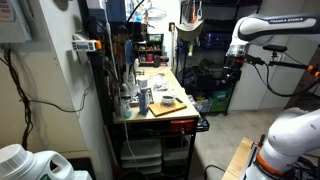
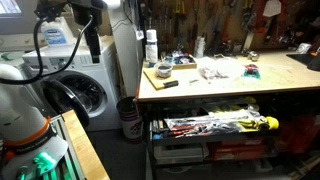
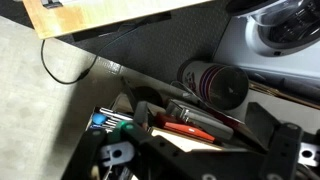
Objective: Turn the tin upside down
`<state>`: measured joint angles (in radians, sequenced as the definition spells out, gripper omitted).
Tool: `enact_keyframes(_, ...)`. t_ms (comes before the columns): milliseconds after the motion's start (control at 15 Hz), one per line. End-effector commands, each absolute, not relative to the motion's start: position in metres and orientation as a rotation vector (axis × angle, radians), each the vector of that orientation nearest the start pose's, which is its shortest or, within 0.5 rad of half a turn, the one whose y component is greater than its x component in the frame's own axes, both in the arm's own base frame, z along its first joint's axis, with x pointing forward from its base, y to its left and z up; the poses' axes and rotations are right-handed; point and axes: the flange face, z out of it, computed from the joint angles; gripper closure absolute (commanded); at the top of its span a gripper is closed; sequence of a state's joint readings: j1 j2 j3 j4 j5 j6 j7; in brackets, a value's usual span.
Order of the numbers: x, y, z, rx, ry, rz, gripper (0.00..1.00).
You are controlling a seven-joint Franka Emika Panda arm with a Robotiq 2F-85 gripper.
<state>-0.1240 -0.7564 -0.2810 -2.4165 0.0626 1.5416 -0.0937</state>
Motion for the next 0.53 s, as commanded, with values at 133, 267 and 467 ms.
enact_keyframes(133, 0.285, -0.134, 0.547, -2.863, 0.293, 0.106, 0.00)
enact_keyframes(267, 0.303, -0.139, 0.556, -2.929, 0.231, 0.086, 0.00)
enact_keyframes(467, 0.348, -0.141, 0.568, -3.040, 0.004, -0.019, 0.00)
